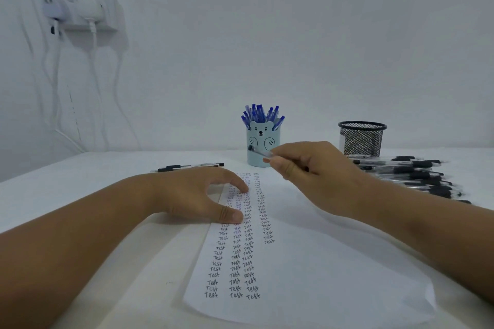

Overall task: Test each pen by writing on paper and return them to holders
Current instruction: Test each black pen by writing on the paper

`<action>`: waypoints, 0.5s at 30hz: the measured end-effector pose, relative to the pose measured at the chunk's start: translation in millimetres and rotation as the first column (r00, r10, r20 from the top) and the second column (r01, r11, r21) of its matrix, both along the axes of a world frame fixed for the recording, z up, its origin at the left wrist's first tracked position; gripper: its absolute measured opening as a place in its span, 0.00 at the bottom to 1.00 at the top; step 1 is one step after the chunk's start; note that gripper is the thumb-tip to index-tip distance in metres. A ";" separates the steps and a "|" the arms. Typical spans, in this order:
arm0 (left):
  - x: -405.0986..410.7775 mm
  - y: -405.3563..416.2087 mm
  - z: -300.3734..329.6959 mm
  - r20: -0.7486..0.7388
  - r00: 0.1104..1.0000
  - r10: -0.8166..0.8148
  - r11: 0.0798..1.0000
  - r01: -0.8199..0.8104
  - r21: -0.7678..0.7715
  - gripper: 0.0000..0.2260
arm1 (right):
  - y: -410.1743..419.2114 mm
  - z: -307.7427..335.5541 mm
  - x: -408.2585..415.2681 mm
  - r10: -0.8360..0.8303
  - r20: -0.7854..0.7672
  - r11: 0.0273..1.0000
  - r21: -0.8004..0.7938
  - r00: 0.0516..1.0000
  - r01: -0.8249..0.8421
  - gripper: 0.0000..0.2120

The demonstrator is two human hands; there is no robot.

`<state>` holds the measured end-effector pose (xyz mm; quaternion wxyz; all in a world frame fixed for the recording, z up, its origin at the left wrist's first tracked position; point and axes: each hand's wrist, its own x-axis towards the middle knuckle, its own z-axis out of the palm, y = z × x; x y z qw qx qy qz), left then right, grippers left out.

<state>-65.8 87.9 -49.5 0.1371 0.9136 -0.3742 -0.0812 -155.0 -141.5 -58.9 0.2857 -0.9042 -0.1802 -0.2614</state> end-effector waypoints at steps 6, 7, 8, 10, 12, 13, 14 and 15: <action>0.2 -0.7 -1.0 0.002 1.000 -0.010 1.000 0.010 -0.012 0.25 | -2.2 -1.9 3.5 0.039 0.076 0.991 -0.132 0.996 -0.029 0.15; 1.2 -0.2 -1.6 0.006 1.000 -0.011 1.000 0.011 -0.017 0.24 | -3.3 -2.0 4.5 0.035 0.082 0.991 -0.134 0.996 -0.024 0.15; 1.7 0.3 -2.1 0.011 1.000 -0.015 1.000 0.015 -0.020 0.24 | -4.8 -2.1 5.7 0.026 0.080 0.990 -0.137 0.996 -0.015 0.15; 2.4 1.4 -3.2 0.017 1.000 -0.023 0.999 0.023 -0.028 0.24 | -6.8 -1.3 7.2 -0.006 0.050 0.989 -0.147 0.999 0.014 0.13; 3.1 1.4 -5.0 0.018 0.999 -0.033 0.998 0.034 -0.053 0.24 | -8.2 1.4 7.8 -0.027 0.024 0.987 -0.156 0.999 0.030 0.08; 3.5 1.4 -6.3 0.021 0.999 -0.039 0.996 0.041 -0.077 0.22 | -9.1 3.8 8.3 -0.045 0.018 0.984 -0.171 0.999 0.047 0.07; 4.1 1.3 -7.9 0.028 0.999 -0.044 0.993 0.047 -0.107 0.20 | -10.8 6.5 8.7 -0.067 0.011 0.981 -0.181 0.998 0.068 0.08; 5.0 0.9 -9.6 0.038 0.998 -0.049 0.988 0.054 -0.142 0.19 | -13.2 10.1 8.6 -0.092 0.001 0.980 -0.176 0.996 0.091 0.11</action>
